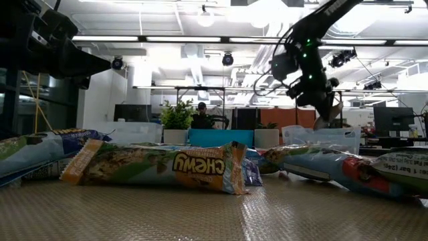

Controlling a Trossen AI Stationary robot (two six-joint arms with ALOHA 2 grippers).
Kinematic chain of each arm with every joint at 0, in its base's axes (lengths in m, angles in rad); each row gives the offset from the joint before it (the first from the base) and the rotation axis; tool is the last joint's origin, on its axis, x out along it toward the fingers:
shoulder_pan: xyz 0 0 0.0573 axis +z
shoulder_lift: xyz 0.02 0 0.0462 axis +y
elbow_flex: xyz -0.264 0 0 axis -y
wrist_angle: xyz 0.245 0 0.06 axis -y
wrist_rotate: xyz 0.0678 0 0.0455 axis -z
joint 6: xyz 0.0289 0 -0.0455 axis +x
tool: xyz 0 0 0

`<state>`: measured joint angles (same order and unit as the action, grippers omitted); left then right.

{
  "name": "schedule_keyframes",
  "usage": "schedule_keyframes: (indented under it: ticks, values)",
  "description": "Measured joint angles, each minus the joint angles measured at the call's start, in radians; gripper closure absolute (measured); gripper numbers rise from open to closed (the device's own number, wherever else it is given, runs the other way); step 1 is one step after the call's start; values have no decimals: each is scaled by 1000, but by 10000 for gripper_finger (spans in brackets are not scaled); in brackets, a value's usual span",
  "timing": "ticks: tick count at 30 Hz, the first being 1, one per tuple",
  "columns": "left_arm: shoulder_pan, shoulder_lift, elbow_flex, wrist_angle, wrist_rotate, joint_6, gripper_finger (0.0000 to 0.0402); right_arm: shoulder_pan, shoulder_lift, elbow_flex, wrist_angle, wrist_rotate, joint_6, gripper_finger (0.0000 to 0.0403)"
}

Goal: Pick and place Granola Bars by type
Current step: Put the yellow granola bar into the right transparent bin

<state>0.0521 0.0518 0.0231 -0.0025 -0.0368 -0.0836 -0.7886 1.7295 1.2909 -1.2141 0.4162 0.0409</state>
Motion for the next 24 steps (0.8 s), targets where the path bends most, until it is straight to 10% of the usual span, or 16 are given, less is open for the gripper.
schedule_keyframes:
  ticks: [24]
  values:
    - [0, 0, 0, 0, 0, 0, 400, -24, 75, 70, 128, -7, -586, 365]
